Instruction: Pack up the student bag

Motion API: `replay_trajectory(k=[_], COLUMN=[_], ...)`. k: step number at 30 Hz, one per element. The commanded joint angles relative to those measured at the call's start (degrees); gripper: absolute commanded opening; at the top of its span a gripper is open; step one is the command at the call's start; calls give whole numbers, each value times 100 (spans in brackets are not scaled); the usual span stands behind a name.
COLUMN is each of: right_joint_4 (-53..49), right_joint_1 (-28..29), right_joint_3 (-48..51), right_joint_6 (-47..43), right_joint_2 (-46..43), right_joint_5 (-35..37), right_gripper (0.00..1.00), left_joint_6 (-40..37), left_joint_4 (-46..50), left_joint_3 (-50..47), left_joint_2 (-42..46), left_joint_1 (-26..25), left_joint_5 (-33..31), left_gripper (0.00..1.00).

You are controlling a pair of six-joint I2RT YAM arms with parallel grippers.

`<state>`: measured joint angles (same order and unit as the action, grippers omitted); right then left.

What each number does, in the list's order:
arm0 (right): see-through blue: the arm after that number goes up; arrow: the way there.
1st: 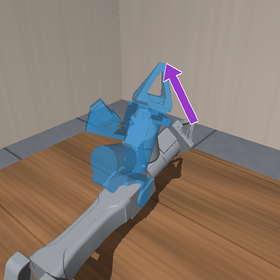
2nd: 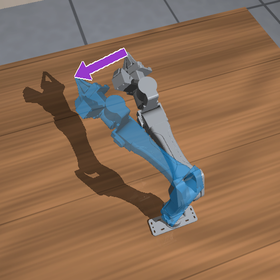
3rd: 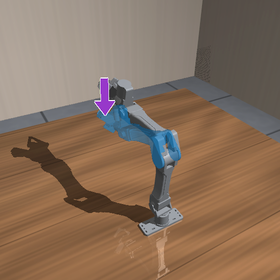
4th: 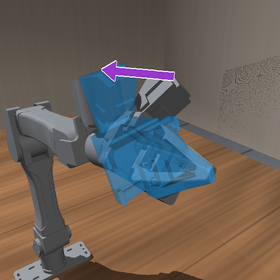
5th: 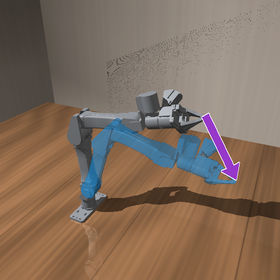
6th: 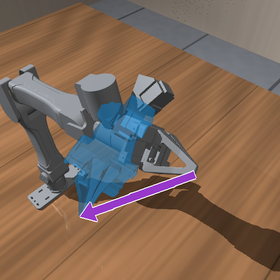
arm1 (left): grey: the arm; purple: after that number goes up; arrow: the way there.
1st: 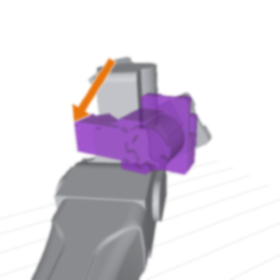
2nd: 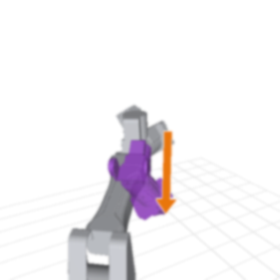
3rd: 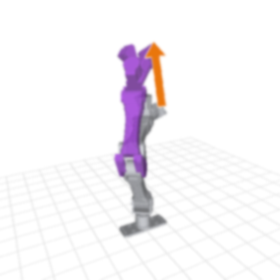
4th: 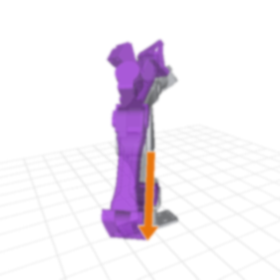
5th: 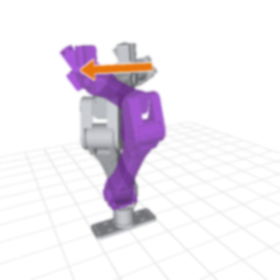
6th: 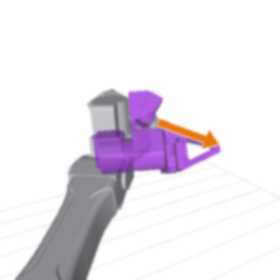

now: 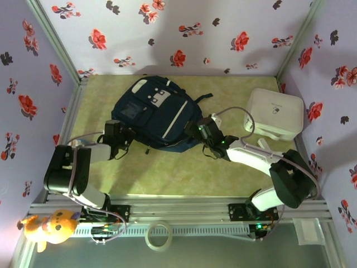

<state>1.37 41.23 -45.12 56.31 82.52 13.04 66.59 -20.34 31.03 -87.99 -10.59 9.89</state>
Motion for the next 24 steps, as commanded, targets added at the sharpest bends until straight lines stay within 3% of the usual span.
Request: replay_trajectory(k=[1,8,15,24], right_joint_4=[-201,-903,-1482,-1234], right_joint_1=[155,922,1724,1980], right_joint_3=[-333,-1343,-2310,-2618], right_joint_6=[-327,-821,-1497,-1430], right_joint_2=[30,511,1039,1619], right_joint_5=[83,533,999,55], right_gripper=[95,91,79,50], left_joint_6=[-264,-502,-624,-555], left_joint_4=[76,630,777,699], left_joint_3=[192,606,952,1131], left_joint_2=[540,1265,1268,1030], left_joint_1=[26,-184,-388,-586], left_joint_5=[101,118,116,118], left_gripper=[0,0,0,0])
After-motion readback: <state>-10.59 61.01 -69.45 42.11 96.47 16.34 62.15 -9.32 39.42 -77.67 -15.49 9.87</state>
